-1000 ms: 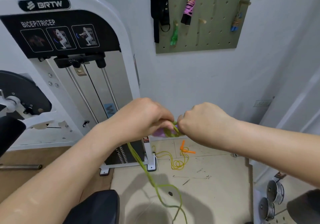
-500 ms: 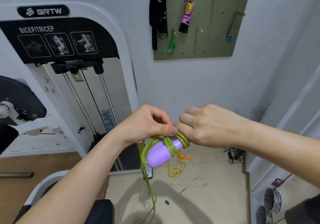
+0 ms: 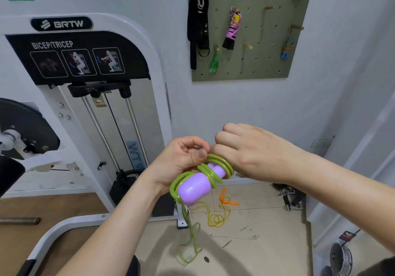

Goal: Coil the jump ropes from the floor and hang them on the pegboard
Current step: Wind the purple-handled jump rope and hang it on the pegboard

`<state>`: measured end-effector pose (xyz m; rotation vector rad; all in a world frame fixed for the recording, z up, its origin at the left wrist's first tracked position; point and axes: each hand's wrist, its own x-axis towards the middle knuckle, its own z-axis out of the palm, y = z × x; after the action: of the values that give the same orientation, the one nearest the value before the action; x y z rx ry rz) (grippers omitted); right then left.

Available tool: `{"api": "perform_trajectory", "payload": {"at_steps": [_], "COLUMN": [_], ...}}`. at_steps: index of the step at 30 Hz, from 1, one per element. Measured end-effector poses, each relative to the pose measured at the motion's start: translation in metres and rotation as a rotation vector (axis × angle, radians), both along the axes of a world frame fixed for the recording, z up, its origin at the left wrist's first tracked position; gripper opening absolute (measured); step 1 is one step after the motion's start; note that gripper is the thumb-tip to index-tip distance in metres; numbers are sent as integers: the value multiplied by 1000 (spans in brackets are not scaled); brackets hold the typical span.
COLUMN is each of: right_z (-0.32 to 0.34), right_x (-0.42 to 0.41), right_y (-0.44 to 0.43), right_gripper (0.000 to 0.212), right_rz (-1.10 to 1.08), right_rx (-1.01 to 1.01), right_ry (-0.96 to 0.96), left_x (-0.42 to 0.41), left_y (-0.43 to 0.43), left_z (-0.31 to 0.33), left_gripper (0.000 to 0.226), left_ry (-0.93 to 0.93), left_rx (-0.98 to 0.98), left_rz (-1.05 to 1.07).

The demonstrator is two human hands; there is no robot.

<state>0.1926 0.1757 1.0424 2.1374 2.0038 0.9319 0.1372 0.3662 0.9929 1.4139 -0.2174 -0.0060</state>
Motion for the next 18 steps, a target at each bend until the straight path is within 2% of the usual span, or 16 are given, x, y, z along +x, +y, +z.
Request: {"api": "perform_trajectory", "payload": {"at_steps": [2,4,6,8,9,10,12,14,16,18], "right_z": [-3,-2,-1,-3,-3,-4,-7,-9,-13,-17], "right_x": [1,-2,-5,-8,-9,-10,-8,-5,0,2], "right_y": [0,-1,-1,1,3,5,7,7,7,9], "right_gripper": [24,21,18,21,23,25,24,21,22,25], "right_rz": [-63,-84,-113,-148,-164,-189,-265,-339,-407,-505], "right_rx": [-26,3,80,136,176,226,289,272,209,140], "right_ry": [179,472,757,1056,1224,1396,1719,1934,1993,1868], "left_x": [4,1,-6,-12,-13,-14,-18,-24,-30,-31], "left_y": [-2,-9,-17,-27,-30,-34,-34,-28,-19,-14], "left_z": [-8,-14,-19,-20,-22,-21,-23,-30,-32,-26], "left_gripper": [25,2,12,9,15,20,14,5,5,17], "left_ry": [46,141,125,73,45,32,-28,-169,-259,-210], "left_rx": [-74,-188,-222,-193,-153,-94,84,456,856,1033], "left_rz": [100,174,171,219,275,344,439,492,500,427]}}
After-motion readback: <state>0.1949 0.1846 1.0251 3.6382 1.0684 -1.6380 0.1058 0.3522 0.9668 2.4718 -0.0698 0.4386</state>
